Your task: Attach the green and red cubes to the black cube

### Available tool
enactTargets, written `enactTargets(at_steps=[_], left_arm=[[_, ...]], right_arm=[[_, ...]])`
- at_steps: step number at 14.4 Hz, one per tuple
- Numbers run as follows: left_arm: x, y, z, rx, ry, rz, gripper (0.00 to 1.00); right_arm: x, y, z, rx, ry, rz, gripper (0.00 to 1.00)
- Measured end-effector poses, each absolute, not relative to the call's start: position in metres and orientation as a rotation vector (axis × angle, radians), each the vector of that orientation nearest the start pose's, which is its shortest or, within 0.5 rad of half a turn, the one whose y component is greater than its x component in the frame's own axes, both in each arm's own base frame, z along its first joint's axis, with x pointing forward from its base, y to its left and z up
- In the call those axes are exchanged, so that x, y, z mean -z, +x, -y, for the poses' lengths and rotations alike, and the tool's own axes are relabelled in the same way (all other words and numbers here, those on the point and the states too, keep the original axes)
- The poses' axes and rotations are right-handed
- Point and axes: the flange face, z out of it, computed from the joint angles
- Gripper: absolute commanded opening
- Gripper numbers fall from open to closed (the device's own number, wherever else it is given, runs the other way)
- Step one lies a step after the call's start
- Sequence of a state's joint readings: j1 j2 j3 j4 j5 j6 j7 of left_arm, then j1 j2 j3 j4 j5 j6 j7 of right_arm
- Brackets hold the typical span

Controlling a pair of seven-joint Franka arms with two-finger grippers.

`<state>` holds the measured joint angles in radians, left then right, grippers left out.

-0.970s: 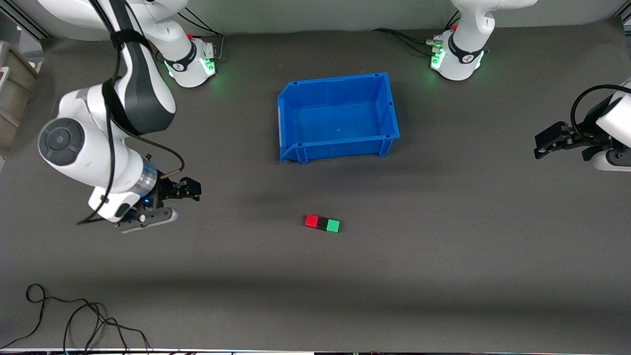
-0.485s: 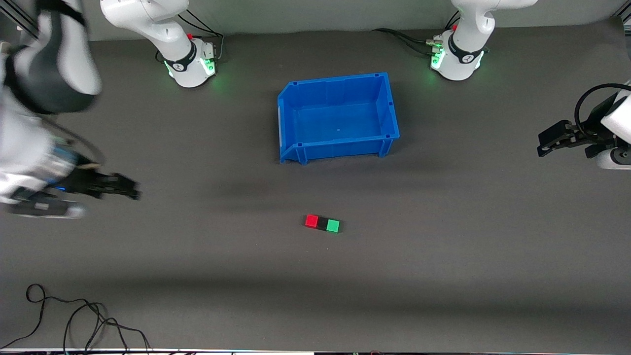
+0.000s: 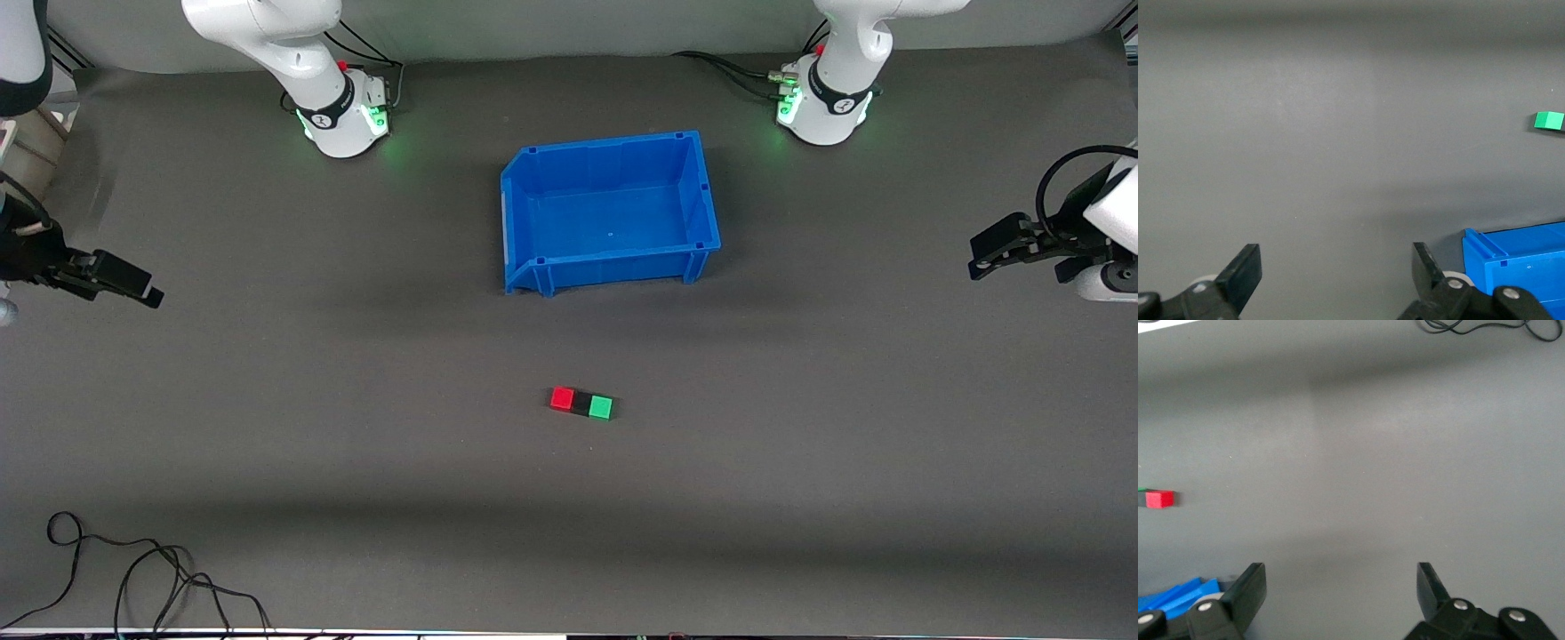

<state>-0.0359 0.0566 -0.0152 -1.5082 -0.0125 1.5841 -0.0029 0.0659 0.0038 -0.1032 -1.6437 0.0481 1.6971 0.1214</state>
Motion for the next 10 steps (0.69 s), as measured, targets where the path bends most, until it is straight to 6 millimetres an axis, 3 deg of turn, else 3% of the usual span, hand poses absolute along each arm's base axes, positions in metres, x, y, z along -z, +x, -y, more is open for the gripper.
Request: enactTargets(at_steps=[3,8,10], left_arm=[[-0.623,0.573,0.03,0.028,-3.154,-0.076,1.0],[-0.623,0.573,0.03,0.028,-3.154,-0.082,1.0],[-0.623,0.573,0.031,0.029,-3.153,-0.088,1.0]], right_arm=[[-0.593,0.562,0.002,0.037,-3.103,-0.186,1.0],[-0.591,0.556,0.003,-0.018,-3.109,-0.077,1.0],[-0.592,0.555,-0.011,-0.019,-3.11,-0.033,1.0]])
